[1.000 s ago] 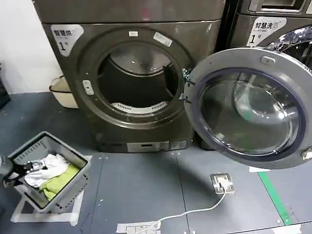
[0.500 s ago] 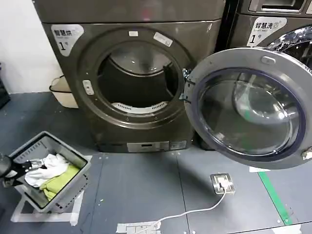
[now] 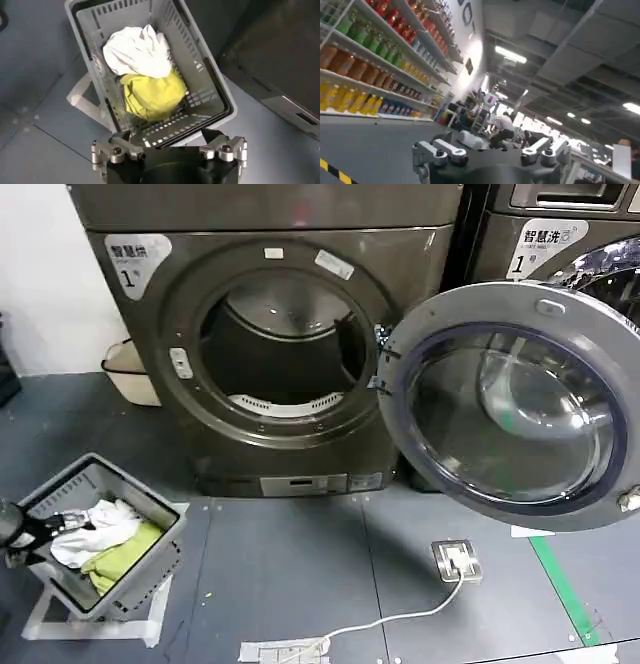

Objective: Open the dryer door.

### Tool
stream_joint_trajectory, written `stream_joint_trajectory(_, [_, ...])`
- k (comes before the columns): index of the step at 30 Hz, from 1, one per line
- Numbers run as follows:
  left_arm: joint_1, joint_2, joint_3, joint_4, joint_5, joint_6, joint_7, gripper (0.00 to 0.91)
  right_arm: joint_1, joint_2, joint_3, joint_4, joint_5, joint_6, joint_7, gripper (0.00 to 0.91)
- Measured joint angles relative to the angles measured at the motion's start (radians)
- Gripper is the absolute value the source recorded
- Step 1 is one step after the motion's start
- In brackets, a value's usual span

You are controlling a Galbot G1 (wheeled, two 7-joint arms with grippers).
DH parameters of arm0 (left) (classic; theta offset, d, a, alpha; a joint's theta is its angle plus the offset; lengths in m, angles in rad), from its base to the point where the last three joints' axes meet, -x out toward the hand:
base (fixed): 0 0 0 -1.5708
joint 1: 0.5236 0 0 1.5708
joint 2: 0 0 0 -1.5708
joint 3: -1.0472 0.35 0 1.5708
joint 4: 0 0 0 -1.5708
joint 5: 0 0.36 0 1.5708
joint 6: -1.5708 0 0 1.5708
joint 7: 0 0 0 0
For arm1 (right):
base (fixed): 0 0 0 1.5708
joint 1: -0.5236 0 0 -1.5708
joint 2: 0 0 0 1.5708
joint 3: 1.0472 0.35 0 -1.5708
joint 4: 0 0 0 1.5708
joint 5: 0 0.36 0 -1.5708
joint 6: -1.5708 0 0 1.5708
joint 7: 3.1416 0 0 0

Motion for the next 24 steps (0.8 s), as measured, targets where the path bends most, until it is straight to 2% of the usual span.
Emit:
stream_joint_trajectory(5, [-0.003, 0.0, 0.001, 0.003, 0.002, 0.0, 0.001, 0.907, 0.003, -0.001, 0.0, -0.004, 0.018, 0.012, 0.001, 0.907])
stream_joint_trajectory(24, [-0.019, -0.004, 0.014, 0.01, 0.023, 0.0, 0.009, 0.907, 0.002, 0.006, -0.005, -0.001, 0.014, 0.011, -0.001, 0.907])
